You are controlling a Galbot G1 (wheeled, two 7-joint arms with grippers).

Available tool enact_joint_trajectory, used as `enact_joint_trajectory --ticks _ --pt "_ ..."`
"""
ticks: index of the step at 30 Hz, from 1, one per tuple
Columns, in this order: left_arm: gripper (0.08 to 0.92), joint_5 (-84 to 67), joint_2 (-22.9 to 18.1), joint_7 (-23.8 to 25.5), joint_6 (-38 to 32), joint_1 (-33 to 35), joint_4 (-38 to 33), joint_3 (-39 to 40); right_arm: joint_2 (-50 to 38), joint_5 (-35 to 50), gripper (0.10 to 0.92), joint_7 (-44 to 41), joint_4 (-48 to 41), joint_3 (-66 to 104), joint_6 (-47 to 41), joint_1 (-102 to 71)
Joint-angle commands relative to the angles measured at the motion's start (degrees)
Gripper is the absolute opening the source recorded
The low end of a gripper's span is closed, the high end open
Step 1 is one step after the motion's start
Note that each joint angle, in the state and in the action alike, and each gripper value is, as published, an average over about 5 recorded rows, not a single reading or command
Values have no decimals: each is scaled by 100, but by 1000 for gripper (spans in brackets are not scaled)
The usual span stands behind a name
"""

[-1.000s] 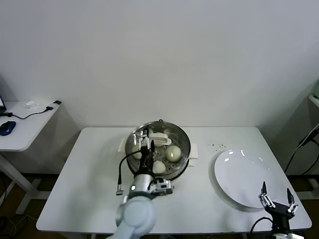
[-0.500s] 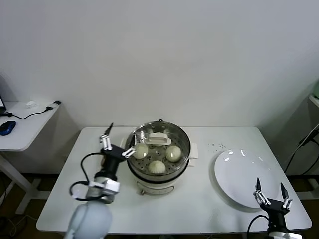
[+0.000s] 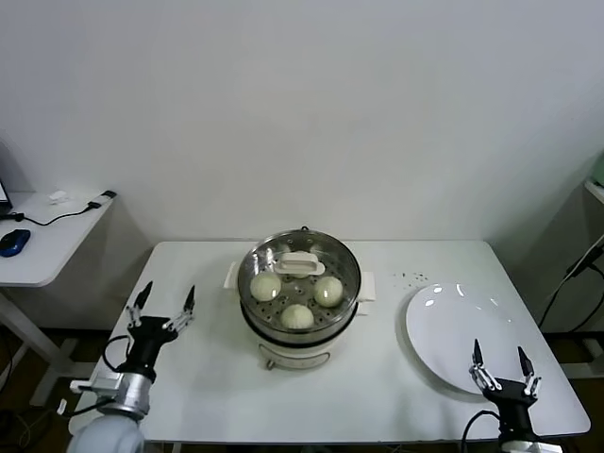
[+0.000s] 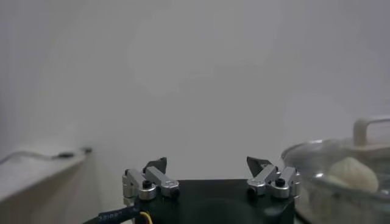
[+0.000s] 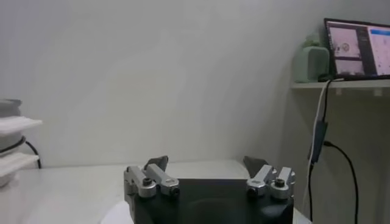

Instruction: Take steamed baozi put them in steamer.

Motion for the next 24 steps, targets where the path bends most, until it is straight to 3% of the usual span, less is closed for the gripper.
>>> enact_joint_trajectory --ticks 1,24 --pt "823 -981 192 238 -1087 327 1187 -198 -2 -93 823 -95 -85 -84 -106 -6" --pt "823 -629 66 231 -1238 384 1093 77 8 -136 823 -169 -96 -98 -131 10"
